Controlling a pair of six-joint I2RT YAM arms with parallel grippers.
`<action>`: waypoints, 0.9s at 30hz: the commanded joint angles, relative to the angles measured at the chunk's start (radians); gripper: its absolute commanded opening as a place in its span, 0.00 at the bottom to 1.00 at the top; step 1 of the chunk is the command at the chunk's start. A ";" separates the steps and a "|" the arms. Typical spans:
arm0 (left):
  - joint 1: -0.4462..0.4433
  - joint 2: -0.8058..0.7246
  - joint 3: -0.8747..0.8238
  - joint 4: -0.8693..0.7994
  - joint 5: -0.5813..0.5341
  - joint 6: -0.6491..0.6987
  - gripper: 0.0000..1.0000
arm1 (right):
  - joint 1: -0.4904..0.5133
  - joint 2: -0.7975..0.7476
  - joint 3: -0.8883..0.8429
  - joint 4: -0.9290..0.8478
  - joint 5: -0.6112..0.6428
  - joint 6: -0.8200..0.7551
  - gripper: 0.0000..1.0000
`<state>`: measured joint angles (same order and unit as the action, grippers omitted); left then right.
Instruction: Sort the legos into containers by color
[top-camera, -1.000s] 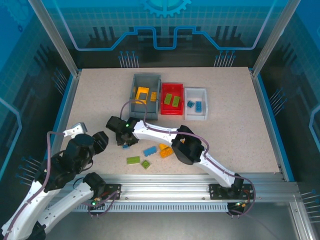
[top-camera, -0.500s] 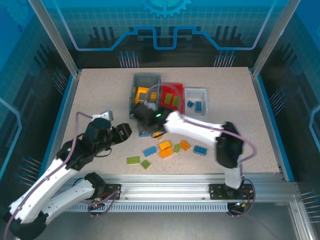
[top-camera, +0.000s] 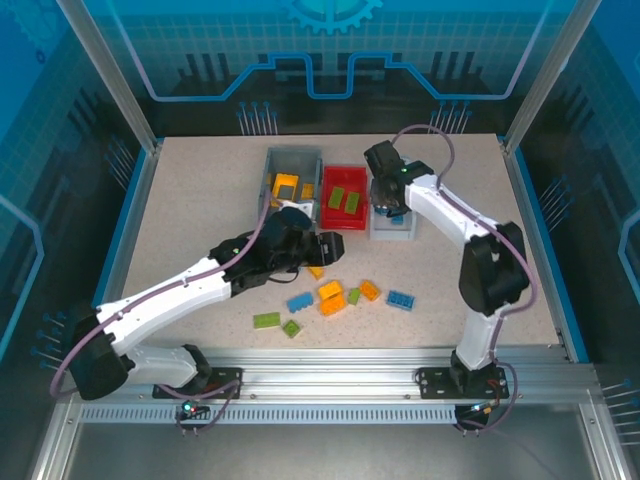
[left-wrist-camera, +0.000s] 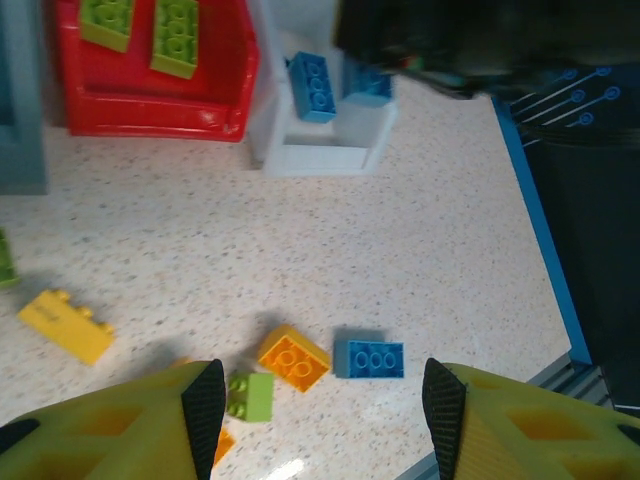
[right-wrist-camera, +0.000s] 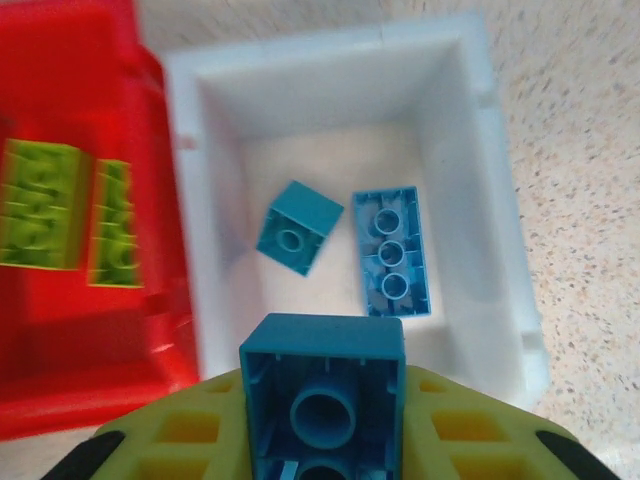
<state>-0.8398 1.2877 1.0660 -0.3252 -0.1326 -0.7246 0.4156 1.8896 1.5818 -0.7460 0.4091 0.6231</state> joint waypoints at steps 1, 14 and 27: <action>-0.023 0.022 0.034 0.055 0.017 0.025 0.59 | -0.037 0.060 0.059 -0.006 -0.059 -0.073 0.28; -0.035 -0.021 -0.044 0.003 -0.011 0.004 0.59 | -0.085 0.115 0.063 0.017 -0.143 -0.046 0.52; -0.016 0.102 -0.004 -0.306 -0.136 -0.235 0.60 | 0.037 -0.233 -0.085 0.089 -0.050 -0.121 0.54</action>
<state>-0.8658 1.3212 1.0237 -0.4820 -0.2131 -0.8425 0.3882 1.8214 1.5677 -0.7052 0.3233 0.5545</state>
